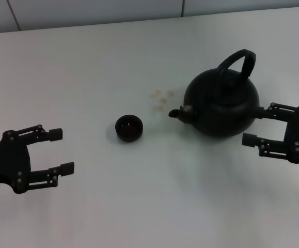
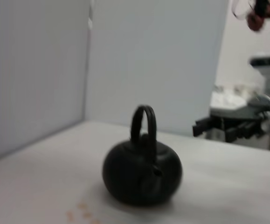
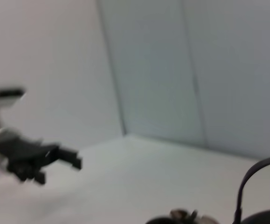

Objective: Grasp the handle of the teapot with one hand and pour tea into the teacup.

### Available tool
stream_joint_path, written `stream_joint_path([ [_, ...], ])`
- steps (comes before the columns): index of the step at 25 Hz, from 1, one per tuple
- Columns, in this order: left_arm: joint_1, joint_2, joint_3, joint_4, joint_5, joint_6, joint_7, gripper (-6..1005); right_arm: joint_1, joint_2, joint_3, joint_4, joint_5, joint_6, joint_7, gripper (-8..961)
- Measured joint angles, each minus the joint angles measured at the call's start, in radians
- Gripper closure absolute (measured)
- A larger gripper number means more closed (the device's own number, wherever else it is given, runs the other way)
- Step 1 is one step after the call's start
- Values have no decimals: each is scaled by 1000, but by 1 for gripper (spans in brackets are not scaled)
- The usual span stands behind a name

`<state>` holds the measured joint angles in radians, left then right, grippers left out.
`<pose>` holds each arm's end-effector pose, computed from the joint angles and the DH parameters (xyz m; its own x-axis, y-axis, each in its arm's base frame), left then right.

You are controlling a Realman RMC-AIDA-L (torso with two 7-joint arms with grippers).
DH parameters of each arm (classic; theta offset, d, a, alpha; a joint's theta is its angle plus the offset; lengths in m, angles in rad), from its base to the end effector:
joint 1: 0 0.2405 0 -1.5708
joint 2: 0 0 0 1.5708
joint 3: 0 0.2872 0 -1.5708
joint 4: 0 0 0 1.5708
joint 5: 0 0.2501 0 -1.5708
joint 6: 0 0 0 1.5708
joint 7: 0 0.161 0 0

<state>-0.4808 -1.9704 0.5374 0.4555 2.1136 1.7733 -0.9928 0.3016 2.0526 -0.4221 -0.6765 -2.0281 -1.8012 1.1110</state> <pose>-0.3474 0.3251 -0.0070 0.8375 0.1565 0.5235 0.2621 -0.9557 -0.1337 0.3793 0.2865 0.0235 0.7622 -0.2220 -0.6081 -0.4626 -0.8439 -0.2718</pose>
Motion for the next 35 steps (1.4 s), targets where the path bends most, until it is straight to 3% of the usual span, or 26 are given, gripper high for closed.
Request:
stream_joint_path([
  [6,-80,5,2,74,109,36,-137,206,46,8,-38,-138,-136,-14,77,236],
  [11,-114,6,20,91,125,39,-175,206,49,9,-47,-161,-146,-15,85,236],
  [35,-115,1,23,115,126,27,-186,206,49,12,-47,-167,-149,-14,83,236],
])
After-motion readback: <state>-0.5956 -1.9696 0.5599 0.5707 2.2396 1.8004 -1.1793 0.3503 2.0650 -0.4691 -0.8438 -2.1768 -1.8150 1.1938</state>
